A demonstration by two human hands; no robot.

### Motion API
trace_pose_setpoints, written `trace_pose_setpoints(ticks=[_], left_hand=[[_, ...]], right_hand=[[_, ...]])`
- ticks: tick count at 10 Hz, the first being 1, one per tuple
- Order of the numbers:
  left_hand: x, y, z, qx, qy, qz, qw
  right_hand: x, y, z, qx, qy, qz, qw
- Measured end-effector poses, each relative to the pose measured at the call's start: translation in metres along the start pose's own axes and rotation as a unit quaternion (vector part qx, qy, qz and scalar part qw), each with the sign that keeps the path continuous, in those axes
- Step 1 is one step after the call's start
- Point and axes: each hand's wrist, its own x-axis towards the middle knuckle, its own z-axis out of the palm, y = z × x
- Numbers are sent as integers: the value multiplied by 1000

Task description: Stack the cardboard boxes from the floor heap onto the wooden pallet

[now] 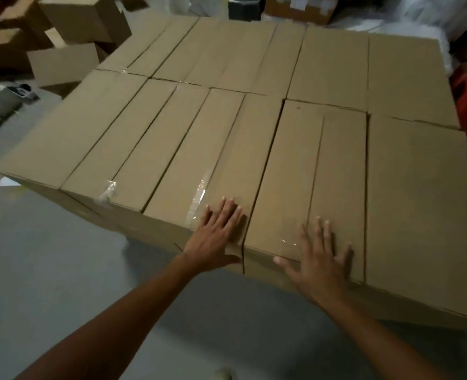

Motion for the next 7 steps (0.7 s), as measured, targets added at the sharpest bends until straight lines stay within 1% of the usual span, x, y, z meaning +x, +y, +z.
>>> trace_pose_setpoints(ticks=[1, 2, 3, 4, 5, 6, 7], left_hand=[[-22, -63, -3, -55, 96, -86, 990], [-45, -134, 4, -119, 135, -285, 941], [-53, -163, 17, -197, 119, -364, 903], [-49, -159, 25, -234, 117, -345, 902], [-51, -154, 18, -234, 88, -351, 902], [-56, -157, 6, -233, 61, -337, 910], [-60, -145, -9, -209, 85, -261, 939]], right_hand=[[19, -79, 7, 16, 19, -82, 996], [35, -131, 15, -27, -5, -101, 994], [42, -148, 23, -77, -21, -65, 995], [42, -150, 27, -83, -10, -50, 995], [42, -149, 26, -84, -10, -49, 995], [42, -149, 17, -65, -35, -49, 996], [34, -147, -2, -38, -39, -74, 996]])
